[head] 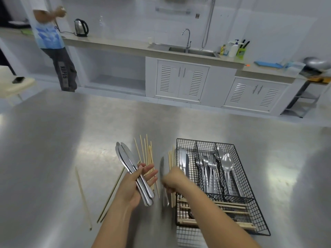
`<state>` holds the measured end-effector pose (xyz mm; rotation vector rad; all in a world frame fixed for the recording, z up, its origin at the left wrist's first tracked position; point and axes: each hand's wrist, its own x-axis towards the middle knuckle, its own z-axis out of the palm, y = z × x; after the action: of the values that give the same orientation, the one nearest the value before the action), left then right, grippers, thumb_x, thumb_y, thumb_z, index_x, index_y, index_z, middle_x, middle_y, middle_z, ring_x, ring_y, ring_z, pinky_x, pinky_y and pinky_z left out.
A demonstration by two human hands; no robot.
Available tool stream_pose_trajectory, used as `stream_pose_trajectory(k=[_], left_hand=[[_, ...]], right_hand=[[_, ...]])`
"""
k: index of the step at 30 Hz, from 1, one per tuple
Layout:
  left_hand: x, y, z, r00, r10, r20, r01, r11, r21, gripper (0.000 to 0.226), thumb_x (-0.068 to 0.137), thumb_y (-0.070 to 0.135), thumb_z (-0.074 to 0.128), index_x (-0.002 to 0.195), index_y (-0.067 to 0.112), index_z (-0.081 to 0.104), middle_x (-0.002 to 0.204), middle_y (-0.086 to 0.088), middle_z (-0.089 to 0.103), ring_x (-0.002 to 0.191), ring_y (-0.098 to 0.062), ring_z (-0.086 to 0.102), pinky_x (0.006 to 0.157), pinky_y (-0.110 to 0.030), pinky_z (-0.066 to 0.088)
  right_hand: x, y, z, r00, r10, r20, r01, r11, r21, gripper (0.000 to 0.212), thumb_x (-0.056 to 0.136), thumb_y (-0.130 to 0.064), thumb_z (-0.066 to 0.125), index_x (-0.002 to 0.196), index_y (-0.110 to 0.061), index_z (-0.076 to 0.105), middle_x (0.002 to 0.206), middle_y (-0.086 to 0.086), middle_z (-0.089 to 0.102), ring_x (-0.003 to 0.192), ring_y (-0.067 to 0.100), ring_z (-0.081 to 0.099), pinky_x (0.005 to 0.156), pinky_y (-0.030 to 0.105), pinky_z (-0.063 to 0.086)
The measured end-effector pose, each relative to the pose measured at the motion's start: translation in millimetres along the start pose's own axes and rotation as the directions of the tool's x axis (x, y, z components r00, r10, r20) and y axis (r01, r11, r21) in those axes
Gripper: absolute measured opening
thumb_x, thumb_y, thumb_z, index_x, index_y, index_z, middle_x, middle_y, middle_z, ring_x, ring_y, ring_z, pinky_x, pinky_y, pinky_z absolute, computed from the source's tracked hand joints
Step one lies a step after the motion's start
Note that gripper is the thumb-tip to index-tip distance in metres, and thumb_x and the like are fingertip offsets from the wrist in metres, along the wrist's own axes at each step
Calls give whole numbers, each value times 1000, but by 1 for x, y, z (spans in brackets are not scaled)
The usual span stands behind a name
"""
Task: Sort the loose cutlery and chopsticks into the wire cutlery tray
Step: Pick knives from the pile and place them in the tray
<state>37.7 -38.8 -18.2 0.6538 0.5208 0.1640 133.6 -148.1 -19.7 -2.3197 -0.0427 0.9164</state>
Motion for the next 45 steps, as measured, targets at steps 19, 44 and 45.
stream_pose_trajectory(k=[19,44,45], left_hand=[[10,-17,56,961,-205,184,214,977,-28,28,94,0,34,118,-3,49,95,-21,74,83,-32,74,67,-39,61],[32,-38,73,915,-371,158,288,875,388,25,97,4,44,117,-1,57,85,-19,74,71,-26,74,60,-35,60],[36,-40,72,920,-366,136,295,880,373,26,97,5,44,117,-2,58,86,-19,74,73,-26,73,61,-35,61]], right_hand=[[34,25,-41,953,50,-300,-61,998,-28,30,86,7,61,114,-1,55,110,10,63,83,21,59,40,16,30],[8,26,-73,989,-126,-82,150,835,529,25,81,-9,71,100,7,66,81,17,67,54,20,62,44,28,53],[10,25,-74,990,-110,-89,141,824,549,22,82,-7,70,99,7,65,79,17,68,53,21,64,45,29,54]])
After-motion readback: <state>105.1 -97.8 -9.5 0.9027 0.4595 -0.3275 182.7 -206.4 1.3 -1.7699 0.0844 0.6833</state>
